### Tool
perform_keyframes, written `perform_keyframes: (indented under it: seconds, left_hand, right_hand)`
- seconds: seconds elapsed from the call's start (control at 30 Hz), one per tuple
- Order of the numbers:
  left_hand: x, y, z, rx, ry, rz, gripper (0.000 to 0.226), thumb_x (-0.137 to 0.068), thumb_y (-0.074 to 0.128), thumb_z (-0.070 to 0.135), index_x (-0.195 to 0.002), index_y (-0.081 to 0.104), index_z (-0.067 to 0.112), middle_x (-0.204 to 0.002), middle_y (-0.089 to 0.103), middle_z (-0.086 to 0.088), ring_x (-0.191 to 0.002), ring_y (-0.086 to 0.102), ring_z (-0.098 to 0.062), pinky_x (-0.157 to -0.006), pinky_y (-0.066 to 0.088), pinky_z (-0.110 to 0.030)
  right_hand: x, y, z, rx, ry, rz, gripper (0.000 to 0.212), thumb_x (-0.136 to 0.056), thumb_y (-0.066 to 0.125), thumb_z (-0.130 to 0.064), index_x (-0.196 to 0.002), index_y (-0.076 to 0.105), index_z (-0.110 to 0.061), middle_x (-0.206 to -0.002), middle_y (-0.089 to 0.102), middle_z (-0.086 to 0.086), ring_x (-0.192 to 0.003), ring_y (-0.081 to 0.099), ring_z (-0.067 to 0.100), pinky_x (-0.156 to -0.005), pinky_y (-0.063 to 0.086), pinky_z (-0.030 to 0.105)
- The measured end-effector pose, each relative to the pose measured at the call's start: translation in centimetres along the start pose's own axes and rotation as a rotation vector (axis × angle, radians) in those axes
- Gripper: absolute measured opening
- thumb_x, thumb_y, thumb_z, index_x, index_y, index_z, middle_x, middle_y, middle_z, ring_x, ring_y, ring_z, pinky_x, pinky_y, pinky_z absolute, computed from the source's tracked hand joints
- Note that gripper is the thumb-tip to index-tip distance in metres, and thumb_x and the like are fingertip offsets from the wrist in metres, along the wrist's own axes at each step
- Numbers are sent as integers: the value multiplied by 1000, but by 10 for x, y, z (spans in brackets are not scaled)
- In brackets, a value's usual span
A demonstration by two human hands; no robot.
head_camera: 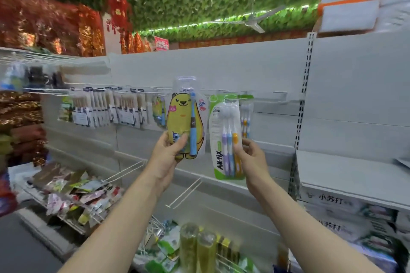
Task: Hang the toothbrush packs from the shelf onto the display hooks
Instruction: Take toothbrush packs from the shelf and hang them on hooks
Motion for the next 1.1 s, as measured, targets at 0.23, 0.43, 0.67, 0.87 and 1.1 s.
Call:
perform_keyframes:
  seconds: [0.23, 0.43, 0.67, 0.87, 1.1]
  left_hand:
    - [-52, -24, 4, 30, -93, -128, 24, -89, 64, 2, -110, 62, 13, -113, 71, -11, -98, 67, -24, -98, 49, -46]
    - [-87, -29, -12, 81, -137, -182, 27, -88, 66, 2, -113, 62, 11, -116, 70, -14, -97, 67, -24, -88, 54, -40]
    - [-125, -17, -40, 128, -158, -215, 31, -89, 64, 1, -119, 60, 8, -118, 70, -16, -104, 66, -27, -92, 54, -39]
    - [-164, 3, -63, 129, -145, -236, 36, -89, 64, 0, -124, 58, 5, -124, 67, -19, -109, 63, -28, -105, 45, -50]
    - [-193, 14, -76, 165, -79, -270, 32, -87, 63, -6, -112, 62, 14, -110, 71, -9, -107, 63, -25, -95, 50, -40]
  right_hand:
    - [-16, 28, 8, -4, 16, 199, 18, -98, 61, -21, -115, 61, -14, -105, 69, 7, -95, 72, 25, -82, 61, 40]
    - [-33, 27, 16, 1, 22, 311, 10, -99, 60, -17, -109, 62, -15, -95, 69, 1, -85, 70, 18, -72, 58, 31]
    - [-80, 7, 38, 49, 16, 359, 17, -99, 60, -21, -115, 58, -16, -98, 68, 1, -81, 67, 13, -63, 51, 24]
    - [-131, -9, 57, 72, 3, 380, 20, -98, 62, -23, -116, 61, -15, -101, 69, 4, -84, 67, 15, -65, 51, 26]
    - [-173, -22, 75, 36, -18, 363, 5, -98, 62, -20, -103, 63, -22, -99, 71, 6, -86, 69, 21, -80, 56, 38]
Point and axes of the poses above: each hand's wrist, its own x-axis away from the middle knuckle, its own y-axis out of the palm, z = x × y, the point moved 10 cm from there along -x, towards the middle knuckle
